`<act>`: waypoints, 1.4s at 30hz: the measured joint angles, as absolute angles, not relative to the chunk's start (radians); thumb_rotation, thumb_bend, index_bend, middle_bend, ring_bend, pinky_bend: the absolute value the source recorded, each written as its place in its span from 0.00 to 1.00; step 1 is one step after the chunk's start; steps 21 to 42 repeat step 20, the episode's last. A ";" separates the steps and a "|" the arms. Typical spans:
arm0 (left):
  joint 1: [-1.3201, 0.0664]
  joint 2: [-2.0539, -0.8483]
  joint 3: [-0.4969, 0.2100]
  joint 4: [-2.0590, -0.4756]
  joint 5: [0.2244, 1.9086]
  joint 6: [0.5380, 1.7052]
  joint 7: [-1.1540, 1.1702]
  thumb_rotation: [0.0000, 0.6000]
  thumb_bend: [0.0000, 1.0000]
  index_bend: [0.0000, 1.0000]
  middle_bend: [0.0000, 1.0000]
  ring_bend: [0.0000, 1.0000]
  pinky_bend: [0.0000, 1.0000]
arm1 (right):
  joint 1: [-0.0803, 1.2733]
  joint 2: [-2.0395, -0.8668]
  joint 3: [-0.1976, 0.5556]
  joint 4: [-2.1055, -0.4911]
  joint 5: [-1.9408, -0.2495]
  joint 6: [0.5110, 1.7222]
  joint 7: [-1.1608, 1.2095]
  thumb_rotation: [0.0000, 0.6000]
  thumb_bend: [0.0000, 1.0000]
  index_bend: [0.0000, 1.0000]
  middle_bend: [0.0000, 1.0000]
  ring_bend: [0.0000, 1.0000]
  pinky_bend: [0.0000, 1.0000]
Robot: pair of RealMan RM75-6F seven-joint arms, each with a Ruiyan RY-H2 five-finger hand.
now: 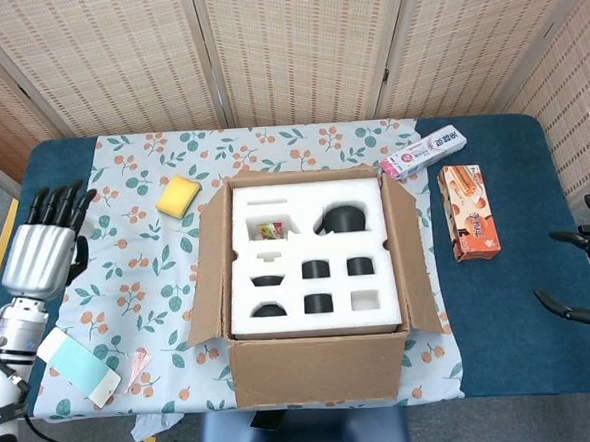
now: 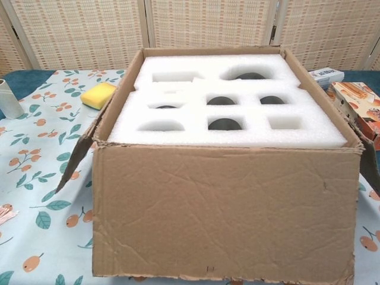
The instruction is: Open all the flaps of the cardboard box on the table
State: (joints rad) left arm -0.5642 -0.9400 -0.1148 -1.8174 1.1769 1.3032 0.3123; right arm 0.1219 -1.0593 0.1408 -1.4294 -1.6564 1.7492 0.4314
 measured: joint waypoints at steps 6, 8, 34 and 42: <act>-0.412 -0.930 -0.056 -1.765 1.205 1.351 0.096 1.00 0.44 0.00 0.00 0.00 0.00 | 0.150 -1.083 0.152 -1.486 -1.566 1.624 0.212 0.79 0.29 0.17 0.00 0.00 0.00; -0.366 -0.940 -0.042 -1.728 1.215 1.374 0.033 1.00 0.44 0.00 0.00 0.00 0.00 | 0.158 -1.092 0.157 -1.505 -1.534 1.595 0.158 0.79 0.29 0.17 0.00 0.00 0.00; -0.242 -1.075 -0.043 -1.454 1.254 1.436 -0.121 1.00 0.44 0.00 0.00 0.00 0.00 | 0.187 -1.121 0.153 -1.586 -1.487 1.503 0.065 0.80 0.29 0.17 0.00 0.00 0.00; -0.242 -1.075 -0.043 -1.454 1.254 1.436 -0.121 1.00 0.44 0.00 0.00 0.00 0.00 | 0.187 -1.121 0.153 -1.586 -1.487 1.503 0.065 0.80 0.29 0.17 0.00 0.00 0.00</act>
